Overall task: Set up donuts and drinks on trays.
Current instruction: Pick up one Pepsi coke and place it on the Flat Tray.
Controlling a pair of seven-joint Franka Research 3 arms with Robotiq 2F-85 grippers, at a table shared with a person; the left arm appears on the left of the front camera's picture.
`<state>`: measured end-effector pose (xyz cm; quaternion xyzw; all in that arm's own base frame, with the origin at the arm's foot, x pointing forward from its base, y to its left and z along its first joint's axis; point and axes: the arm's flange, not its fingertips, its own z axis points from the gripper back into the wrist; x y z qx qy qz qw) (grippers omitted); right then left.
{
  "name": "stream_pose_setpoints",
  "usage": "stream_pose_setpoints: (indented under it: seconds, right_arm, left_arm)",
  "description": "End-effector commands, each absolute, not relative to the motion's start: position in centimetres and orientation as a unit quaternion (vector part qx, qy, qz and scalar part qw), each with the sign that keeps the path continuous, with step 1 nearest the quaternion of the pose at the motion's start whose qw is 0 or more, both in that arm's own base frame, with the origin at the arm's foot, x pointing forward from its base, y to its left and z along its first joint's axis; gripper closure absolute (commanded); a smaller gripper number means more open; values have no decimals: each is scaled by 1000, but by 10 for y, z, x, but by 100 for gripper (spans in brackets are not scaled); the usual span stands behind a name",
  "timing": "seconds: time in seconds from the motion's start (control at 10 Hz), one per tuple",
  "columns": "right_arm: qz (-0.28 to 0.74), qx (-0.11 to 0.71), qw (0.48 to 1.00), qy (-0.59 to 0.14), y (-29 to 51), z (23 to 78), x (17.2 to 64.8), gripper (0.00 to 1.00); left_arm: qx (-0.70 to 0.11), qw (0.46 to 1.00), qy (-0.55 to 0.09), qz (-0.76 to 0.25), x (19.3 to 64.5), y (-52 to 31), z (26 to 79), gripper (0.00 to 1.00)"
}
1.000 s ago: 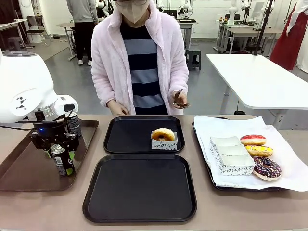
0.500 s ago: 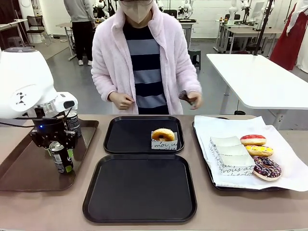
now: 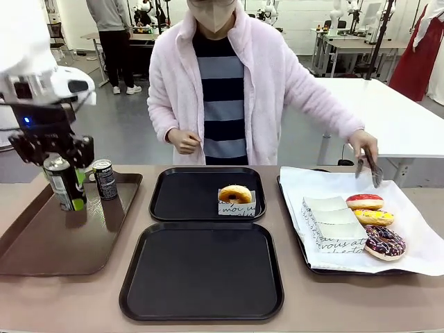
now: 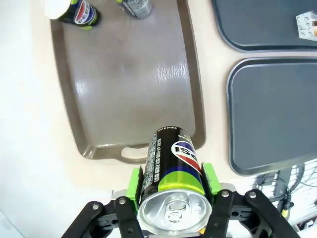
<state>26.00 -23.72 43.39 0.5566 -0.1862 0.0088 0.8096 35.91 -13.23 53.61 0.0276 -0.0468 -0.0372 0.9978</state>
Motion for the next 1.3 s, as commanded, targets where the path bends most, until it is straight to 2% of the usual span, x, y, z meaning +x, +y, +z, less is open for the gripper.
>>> stream_pose_setpoints:
  seconds: [0.0,0.8,0.9,1.2]
  right_arm:
    - [13,561,806,-190,-239,434,260,0]
    - [13,561,806,-190,-239,434,260,0]
    - [13,561,806,-190,-239,434,260,0]
    - [13,561,806,-190,-239,434,260,0]
  left_arm:
    - [18,997,-69,-37,354,-129,550,97]
    - [25,997,-60,-37,354,-132,551,97]
    - [26,997,-57,-36,355,-131,548,42]
    - [-7,994,-82,-74,376,-179,555,42]
